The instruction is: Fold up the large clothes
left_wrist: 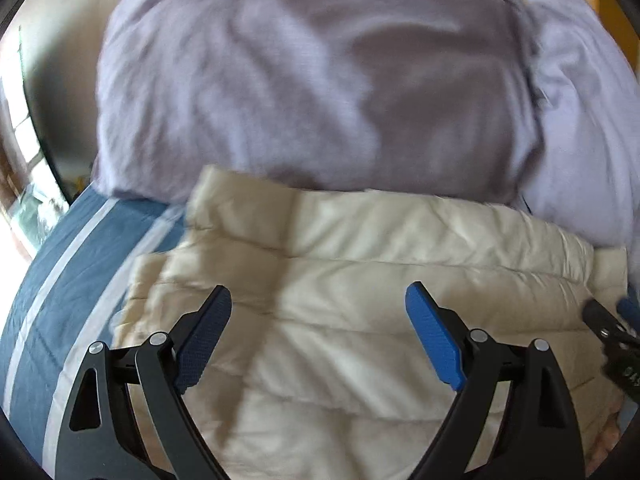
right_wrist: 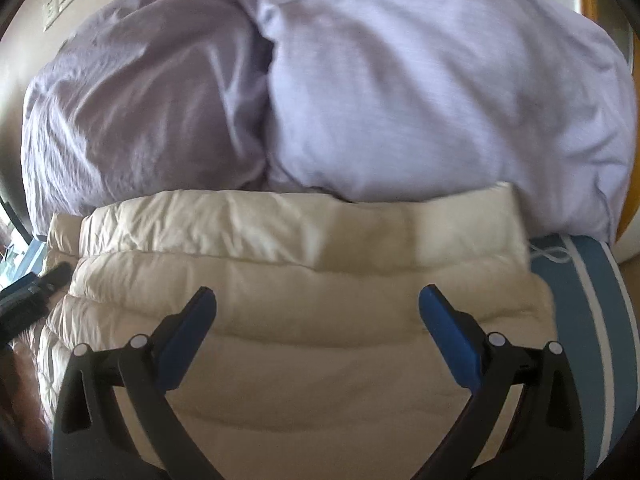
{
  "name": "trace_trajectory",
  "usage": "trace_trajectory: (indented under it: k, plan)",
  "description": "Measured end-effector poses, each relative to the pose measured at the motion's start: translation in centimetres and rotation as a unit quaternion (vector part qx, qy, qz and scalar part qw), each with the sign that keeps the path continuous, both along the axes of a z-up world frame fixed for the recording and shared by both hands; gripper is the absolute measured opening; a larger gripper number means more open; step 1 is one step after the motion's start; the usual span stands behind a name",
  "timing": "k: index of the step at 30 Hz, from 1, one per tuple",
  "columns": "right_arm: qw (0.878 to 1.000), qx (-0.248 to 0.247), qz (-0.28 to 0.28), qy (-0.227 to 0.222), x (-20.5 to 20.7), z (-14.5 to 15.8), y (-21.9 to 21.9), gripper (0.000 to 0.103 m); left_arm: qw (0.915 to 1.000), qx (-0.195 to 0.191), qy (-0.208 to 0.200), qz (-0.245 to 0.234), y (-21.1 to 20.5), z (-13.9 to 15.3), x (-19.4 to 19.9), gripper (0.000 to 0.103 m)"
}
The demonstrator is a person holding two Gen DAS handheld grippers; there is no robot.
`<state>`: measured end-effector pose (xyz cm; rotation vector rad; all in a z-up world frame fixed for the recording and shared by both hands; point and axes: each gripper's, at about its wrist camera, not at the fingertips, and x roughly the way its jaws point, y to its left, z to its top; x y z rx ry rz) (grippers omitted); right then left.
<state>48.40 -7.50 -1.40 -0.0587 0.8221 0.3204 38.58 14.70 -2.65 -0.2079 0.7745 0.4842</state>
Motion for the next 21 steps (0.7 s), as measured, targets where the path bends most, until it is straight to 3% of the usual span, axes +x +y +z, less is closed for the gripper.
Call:
trace_trajectory:
  k: [7,14,21]
  plan:
    - [1.0,-0.026,-0.007,0.002,1.8,-1.6,2.1,0.1,0.9966,0.079,0.023,0.0,-2.4,-2.4,3.1,0.09]
    - [0.999,-0.011,-0.012,0.042,3.3,-3.7,1.9,0.101,0.9979,0.057,0.027,0.014,-0.9,-3.9,3.8,0.091]
    - [0.998,-0.042,-0.011,0.05,4.0,-4.5,3.0,0.101,0.9964,0.065,0.048,0.023,-0.9,-4.4,4.7,0.091]
